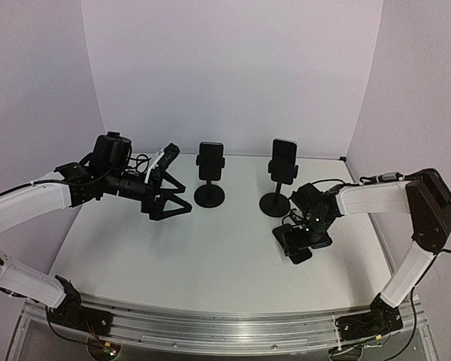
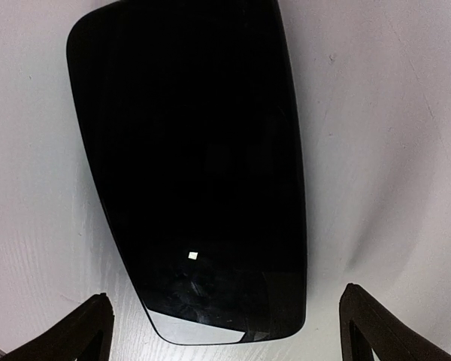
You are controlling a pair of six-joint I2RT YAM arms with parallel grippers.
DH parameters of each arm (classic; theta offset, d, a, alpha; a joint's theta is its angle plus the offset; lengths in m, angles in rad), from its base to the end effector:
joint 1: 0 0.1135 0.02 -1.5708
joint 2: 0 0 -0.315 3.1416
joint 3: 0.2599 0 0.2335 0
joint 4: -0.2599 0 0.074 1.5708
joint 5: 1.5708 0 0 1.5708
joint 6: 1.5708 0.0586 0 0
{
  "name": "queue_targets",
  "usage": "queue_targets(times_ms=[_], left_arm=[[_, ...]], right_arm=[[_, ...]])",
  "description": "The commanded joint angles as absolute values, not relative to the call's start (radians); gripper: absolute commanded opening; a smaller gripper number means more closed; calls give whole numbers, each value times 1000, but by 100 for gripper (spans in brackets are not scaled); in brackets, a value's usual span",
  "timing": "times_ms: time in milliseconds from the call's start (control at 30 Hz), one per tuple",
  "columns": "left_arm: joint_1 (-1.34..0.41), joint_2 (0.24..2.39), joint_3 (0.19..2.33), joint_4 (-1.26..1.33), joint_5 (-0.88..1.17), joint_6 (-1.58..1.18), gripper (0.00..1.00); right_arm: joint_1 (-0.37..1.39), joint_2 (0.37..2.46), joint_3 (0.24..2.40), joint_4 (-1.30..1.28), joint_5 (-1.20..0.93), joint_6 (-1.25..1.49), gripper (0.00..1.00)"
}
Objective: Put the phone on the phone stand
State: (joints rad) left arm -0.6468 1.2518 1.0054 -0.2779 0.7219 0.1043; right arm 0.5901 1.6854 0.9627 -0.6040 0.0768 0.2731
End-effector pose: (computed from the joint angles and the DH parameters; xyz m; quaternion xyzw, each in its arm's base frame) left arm 0.1816 -0.1857 0.3567 0.4614 0.6892 -0.4200 0.3684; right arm 0.2492 0.1615 0.1937 -0.1519 0.9801 0.0163 0.1264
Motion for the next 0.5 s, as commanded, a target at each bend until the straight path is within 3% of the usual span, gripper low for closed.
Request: queue_targets(times_ms=[0,333,467], left_arm=[[-641,1233,1009,-236,719,111,95],[-641,1243,1024,-238,723,124,95],[-640,1241,1021,-239,721,125,95]], right_arm=[[598,1716,1026,-600,71,232,98],[599,1818,1016,-566,63,164,94],[599,1843,1008,-552,69,178,79]])
